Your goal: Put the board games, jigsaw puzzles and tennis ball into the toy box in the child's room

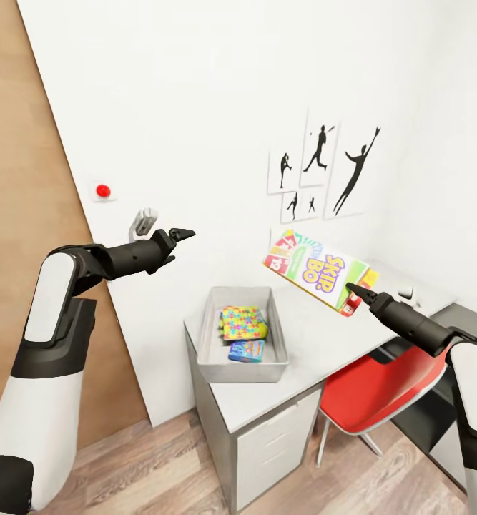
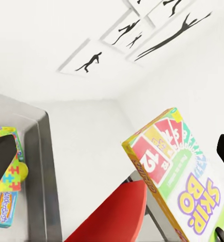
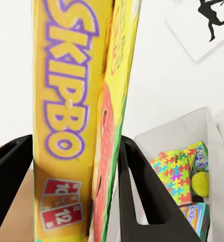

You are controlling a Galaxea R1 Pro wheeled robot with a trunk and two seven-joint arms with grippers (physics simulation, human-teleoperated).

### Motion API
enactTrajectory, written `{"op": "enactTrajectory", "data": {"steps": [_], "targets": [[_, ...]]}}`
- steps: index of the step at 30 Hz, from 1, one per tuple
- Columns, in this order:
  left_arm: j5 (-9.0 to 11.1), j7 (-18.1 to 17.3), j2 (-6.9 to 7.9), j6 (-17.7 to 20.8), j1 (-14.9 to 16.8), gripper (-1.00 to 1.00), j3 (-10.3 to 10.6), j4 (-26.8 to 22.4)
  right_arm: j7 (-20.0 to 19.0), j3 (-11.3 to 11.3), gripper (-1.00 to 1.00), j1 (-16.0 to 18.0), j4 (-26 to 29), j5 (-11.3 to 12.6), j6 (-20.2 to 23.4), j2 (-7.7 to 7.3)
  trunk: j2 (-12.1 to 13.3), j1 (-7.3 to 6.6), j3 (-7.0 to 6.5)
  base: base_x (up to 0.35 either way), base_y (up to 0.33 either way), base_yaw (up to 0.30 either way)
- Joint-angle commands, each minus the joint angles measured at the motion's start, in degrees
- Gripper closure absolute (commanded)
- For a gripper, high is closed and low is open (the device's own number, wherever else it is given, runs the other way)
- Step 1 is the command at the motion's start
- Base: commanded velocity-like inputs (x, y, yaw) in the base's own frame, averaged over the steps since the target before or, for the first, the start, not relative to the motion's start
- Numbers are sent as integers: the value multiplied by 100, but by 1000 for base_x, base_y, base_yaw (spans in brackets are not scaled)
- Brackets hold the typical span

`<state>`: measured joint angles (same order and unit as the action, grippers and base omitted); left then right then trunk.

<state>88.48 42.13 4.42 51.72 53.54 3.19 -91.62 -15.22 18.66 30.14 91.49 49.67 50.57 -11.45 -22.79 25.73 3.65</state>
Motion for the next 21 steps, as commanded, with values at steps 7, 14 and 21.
{"op": "enactTrajectory", "data": {"steps": [7,14,21], "targets": [[62,58,6,-4,7,-100,6,-5,19,8,100,9,-1,-22,29,4,-13,5,-9,146,288,-262],[64,54,6,-3,7,-100,11,-6,32,17,100,-8,-149,-23,5,5,-13,5,-26,140,288,-186],[58,51,6,-3,7,-100,19,-8,36,5,100,21,-471,-21,-13,5,-13,5,-30,119,269,-53]]}}
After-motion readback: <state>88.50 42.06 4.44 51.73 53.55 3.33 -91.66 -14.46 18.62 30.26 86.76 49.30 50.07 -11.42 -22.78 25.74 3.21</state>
